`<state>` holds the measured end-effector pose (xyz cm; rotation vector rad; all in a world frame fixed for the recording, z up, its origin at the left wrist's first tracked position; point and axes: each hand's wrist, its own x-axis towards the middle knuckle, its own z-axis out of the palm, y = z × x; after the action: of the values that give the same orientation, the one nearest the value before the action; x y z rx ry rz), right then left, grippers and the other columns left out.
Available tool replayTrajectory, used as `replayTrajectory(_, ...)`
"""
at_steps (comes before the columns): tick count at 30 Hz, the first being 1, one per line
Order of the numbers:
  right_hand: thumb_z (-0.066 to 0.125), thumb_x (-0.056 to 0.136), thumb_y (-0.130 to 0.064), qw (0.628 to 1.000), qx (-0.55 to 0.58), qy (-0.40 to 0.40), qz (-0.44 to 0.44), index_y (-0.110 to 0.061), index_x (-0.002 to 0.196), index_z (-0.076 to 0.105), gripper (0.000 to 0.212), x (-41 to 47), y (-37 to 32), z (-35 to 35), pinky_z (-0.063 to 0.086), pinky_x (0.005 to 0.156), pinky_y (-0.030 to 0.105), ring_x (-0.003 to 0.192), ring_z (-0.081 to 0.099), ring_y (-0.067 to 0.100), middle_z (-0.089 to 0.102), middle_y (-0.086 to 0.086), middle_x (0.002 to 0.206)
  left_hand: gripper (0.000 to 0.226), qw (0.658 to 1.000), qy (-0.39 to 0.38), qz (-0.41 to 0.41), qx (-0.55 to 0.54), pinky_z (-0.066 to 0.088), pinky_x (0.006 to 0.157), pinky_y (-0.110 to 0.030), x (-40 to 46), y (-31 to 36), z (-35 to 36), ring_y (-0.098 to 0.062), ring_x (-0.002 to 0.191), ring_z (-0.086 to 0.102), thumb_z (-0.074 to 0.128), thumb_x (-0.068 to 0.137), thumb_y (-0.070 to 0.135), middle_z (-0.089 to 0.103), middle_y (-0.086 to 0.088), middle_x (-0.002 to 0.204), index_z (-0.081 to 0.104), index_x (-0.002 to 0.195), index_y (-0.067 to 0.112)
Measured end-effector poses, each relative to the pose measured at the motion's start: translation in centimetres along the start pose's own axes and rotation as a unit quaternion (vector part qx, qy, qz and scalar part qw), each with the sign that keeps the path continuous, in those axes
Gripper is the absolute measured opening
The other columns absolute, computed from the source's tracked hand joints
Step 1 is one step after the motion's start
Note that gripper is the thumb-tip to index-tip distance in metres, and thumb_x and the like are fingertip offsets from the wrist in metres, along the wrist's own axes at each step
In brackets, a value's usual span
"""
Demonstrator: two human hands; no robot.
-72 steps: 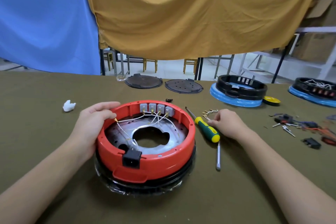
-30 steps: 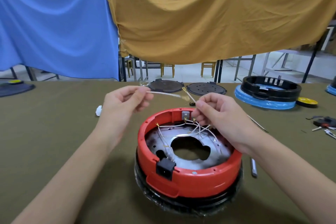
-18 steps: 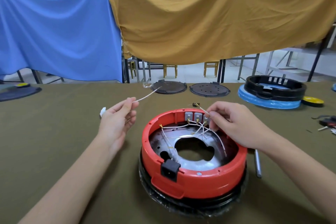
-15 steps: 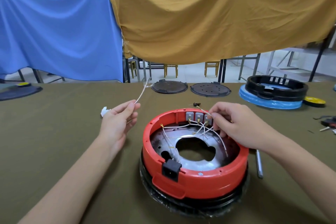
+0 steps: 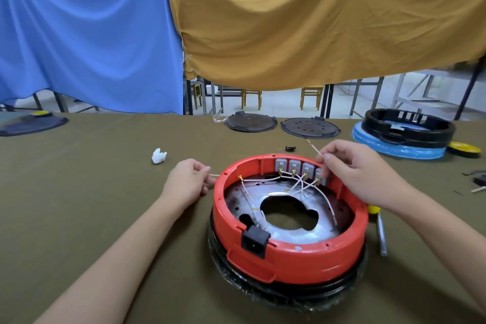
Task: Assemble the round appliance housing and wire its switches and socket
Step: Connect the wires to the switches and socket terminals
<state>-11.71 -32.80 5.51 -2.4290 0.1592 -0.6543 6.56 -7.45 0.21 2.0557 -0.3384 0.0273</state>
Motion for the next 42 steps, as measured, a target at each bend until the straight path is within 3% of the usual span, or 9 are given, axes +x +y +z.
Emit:
replayTrajectory(5,0.050,0.098,-0.019,0.998,-0.060,-0.028,0.007,-0.026,0.084,0.062,0.020,-0.1,-0.6,-0.8,0.043,0.058,0.015,0.059,0.062,0.001,0.071,-0.014,0.067,0.014,0.994,0.037,0.029,0.103,0.039,0.060,-0.027,0.0,-0.3,-0.7,-0.014,0.072,0.058,0.067,0.092,0.026,0.066,0.003,0.077,0.069,0.082,0.017)
replayTrajectory(10,0.052,0.090,-0.024,0.994,-0.100,-0.023,0.032,-0.026,0.074,0.063,0.020,-0.1,-1.2,-2.0,0.049,0.060,0.032,0.059,0.062,0.010,0.070,-0.010,0.064,0.014,0.998,0.044,-0.010,-0.046,0.048,0.080,-0.033,0.1,-0.5,-1.4,-0.016,0.076,0.058,0.061,0.095,0.013,0.073,-0.003,0.088,0.073,0.089,0.011)
replayTrajectory(17,0.046,0.098,-0.025,0.999,-0.010,0.031,0.022,-0.023,0.080,0.059,0.022,0.2,-0.3,0.5,0.048,0.079,0.039,0.084,0.063,0.018,0.068,-0.003,0.082,0.017,0.979,0.023,-0.043,-0.197,0.045,0.064,-0.018,0.3,-0.2,-1.2,-0.008,0.067,0.053,0.054,0.098,0.004,0.074,-0.002,0.092,0.069,0.104,0.008)
replayTrajectory(21,0.049,0.098,-0.025,0.999,0.002,-0.028,0.037,-0.023,0.079,0.061,0.022,0.4,0.2,0.4,0.051,0.088,0.044,0.088,0.066,0.013,0.073,-0.006,0.089,0.014,0.974,-0.008,-0.022,-0.227,0.041,0.053,-0.014,-0.1,0.2,-1.0,0.001,0.062,0.056,0.058,0.098,0.012,0.077,0.006,0.090,0.071,0.101,0.016)
replayTrajectory(27,0.037,0.102,-0.019,0.994,0.094,0.041,0.026,-0.007,0.079,0.053,0.031,0.7,-0.5,0.9,0.049,0.074,0.045,0.071,0.060,0.018,0.064,0.004,0.072,0.013,0.965,-0.080,0.064,-0.242,0.046,0.055,-0.012,-0.8,2.4,0.4,0.003,0.064,0.058,0.061,0.097,0.016,0.078,0.004,0.092,0.072,0.101,0.017)
replayTrajectory(30,0.047,0.101,-0.029,0.990,0.136,0.039,0.020,-0.006,0.082,0.044,0.030,1.3,-1.2,1.6,0.050,0.077,0.049,0.079,0.059,0.024,0.063,0.008,0.085,0.014,0.961,-0.130,0.101,-0.222,0.050,0.063,-0.012,-1.4,3.5,1.4,0.001,0.070,0.062,0.062,0.096,0.019,0.077,0.003,0.094,0.073,0.104,0.017)
replayTrajectory(33,0.062,0.096,-0.021,0.984,0.176,-0.018,0.031,-0.016,0.080,0.031,0.034,2.2,-1.6,2.0,0.056,0.077,0.039,0.082,0.068,0.023,0.069,0.015,0.104,0.016,0.956,-0.160,0.118,-0.215,0.054,0.072,-0.016,-1.6,3.9,1.7,-0.007,0.080,0.067,0.063,0.095,0.021,0.077,0.001,0.097,0.074,0.107,0.018)
replayTrajectory(37,0.068,0.087,0.003,0.979,0.202,-0.030,0.016,-0.017,0.078,0.029,0.045,2.5,-1.3,2.1,0.054,0.070,0.024,0.069,0.067,0.010,0.074,0.018,0.091,0.016,0.955,-0.171,0.116,-0.211,0.054,0.076,-0.019,-1.6,3.9,1.5,-0.009,0.084,0.068,0.065,0.094,0.023,0.077,0.001,0.099,0.074,0.106,0.020)
replayTrajectory(42,0.072,0.085,0.001,0.984,0.177,0.017,0.033,-0.018,0.076,0.031,0.046,2.8,-0.5,1.6,0.055,0.072,0.024,0.073,0.069,0.010,0.076,0.006,0.085,0.026,0.948,-0.192,0.088,-0.238,0.056,0.074,-0.019,-1.8,4.5,1.3,-0.007,0.085,0.067,0.067,0.089,0.034,0.076,0.001,0.104,0.072,0.111,0.020)
